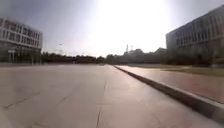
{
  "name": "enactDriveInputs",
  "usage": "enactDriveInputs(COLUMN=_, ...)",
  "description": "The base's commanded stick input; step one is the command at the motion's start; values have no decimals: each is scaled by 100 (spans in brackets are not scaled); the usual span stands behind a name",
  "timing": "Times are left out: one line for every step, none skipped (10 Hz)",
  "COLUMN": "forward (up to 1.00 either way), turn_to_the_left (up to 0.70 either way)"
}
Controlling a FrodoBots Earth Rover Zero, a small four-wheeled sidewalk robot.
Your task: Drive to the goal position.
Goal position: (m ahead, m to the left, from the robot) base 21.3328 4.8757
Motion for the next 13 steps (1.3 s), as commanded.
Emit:
enactDriveInputs(forward=70, turn_to_the_left=-28)
enactDriveInputs(forward=70, turn_to_the_left=-34)
enactDriveInputs(forward=70, turn_to_the_left=0)
enactDriveInputs(forward=70, turn_to_the_left=0)
enactDriveInputs(forward=70, turn_to_the_left=0)
enactDriveInputs(forward=70, turn_to_the_left=0)
enactDriveInputs(forward=70, turn_to_the_left=0)
enactDriveInputs(forward=70, turn_to_the_left=0)
enactDriveInputs(forward=70, turn_to_the_left=0)
enactDriveInputs(forward=70, turn_to_the_left=0)
enactDriveInputs(forward=70, turn_to_the_left=0)
enactDriveInputs(forward=70, turn_to_the_left=0)
enactDriveInputs(forward=70, turn_to_the_left=0)
